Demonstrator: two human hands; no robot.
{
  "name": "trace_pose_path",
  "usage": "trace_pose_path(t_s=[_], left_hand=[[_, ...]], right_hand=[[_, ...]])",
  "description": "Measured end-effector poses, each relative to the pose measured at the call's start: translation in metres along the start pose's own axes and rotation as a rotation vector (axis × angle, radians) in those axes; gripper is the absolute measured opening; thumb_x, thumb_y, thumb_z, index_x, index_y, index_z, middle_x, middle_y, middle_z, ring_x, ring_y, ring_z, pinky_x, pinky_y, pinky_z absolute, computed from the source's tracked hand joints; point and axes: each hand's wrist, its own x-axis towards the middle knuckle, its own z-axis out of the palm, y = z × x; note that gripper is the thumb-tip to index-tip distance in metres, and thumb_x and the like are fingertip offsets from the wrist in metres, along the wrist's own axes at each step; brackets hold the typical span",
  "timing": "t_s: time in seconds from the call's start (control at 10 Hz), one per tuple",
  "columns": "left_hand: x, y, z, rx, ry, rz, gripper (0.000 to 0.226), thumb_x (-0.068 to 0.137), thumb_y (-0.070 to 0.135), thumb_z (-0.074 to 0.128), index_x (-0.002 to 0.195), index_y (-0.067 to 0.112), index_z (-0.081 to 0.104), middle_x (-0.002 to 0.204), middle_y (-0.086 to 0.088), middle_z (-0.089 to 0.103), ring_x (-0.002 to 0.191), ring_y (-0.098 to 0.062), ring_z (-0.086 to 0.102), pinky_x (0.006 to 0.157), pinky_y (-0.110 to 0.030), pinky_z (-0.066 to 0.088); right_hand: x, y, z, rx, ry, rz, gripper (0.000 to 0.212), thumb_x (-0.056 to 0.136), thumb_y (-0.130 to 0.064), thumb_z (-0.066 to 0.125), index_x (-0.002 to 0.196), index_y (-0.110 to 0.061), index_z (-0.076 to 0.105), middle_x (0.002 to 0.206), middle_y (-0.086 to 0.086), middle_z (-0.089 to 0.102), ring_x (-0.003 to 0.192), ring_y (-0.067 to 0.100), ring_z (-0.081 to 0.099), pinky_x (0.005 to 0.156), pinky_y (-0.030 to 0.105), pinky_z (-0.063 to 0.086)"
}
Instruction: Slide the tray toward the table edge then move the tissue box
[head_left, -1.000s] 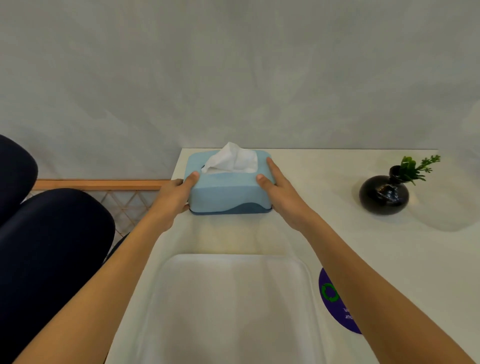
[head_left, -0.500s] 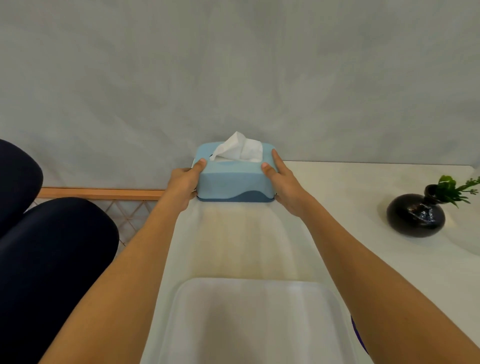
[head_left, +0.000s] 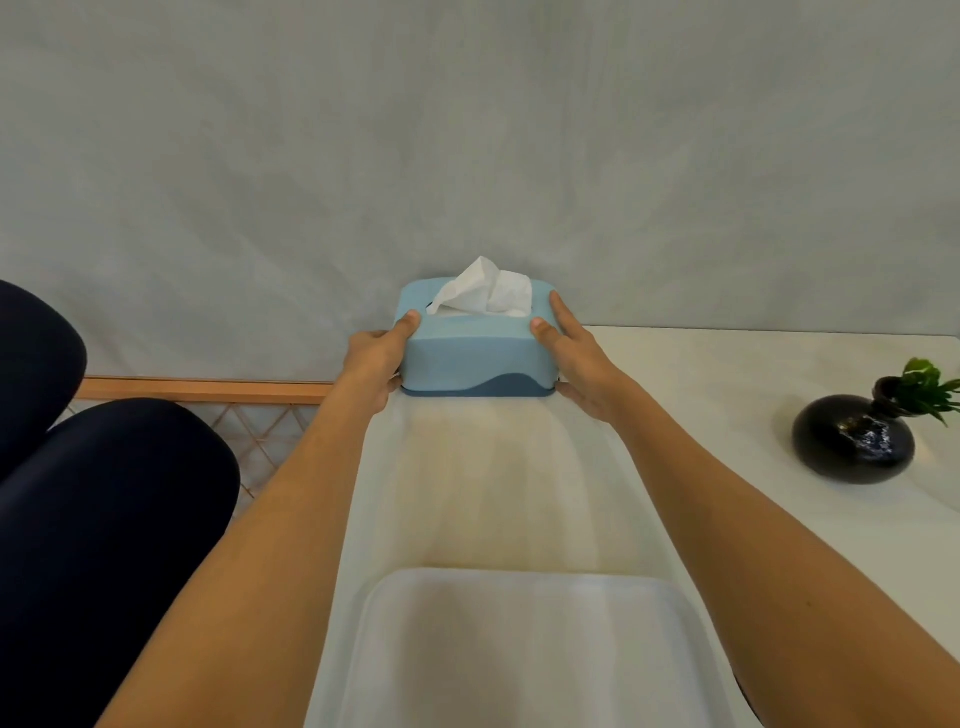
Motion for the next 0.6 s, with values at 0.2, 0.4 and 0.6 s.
trace_pose_path(t_s=[0.2,0.4,0.6], left_hand=[[0.0,0.001,0.001,0.008,-0.004,0.002,0.041,0.084,0.043,0.066,0.103,0.009,0.053,0.121,-0.012,0.06,0.113,-0.03,0.058,0.096,-0.044,0.053],[-0.006,0.005,0.002,0.05,-0.006,0.007,0.043,0.086,0.046,0.062,0.107,0.008,0.056,0.118,-0.011,0.061,0.11,-0.03,0.058,0.09,-0.041,0.052],[-0.025,0.01,-0.007,0.259,0.078,0.1,0.062,0.087,0.055,0.044,0.123,0.006,0.054,0.133,-0.013,0.056,0.119,-0.033,0.054,0.102,-0.045,0.045]], right_hand=[[0.002,0.001,0.001,-0.008,-0.004,-0.006,0.063,0.094,-0.05,0.04,0.148,-0.042,0.008,0.145,0.003,0.035,0.123,0.026,0.046,0.103,0.05,0.046],[-0.001,-0.006,0.001,-0.08,-0.021,0.018,0.064,0.094,-0.052,0.038,0.148,-0.042,0.005,0.147,0.004,0.033,0.125,0.028,0.044,0.106,0.051,0.043],[-0.022,-0.016,-0.002,-0.168,0.021,0.052,0.071,0.096,-0.052,0.029,0.149,-0.03,-0.014,0.158,0.008,0.021,0.138,0.03,0.033,0.108,0.041,0.034]])
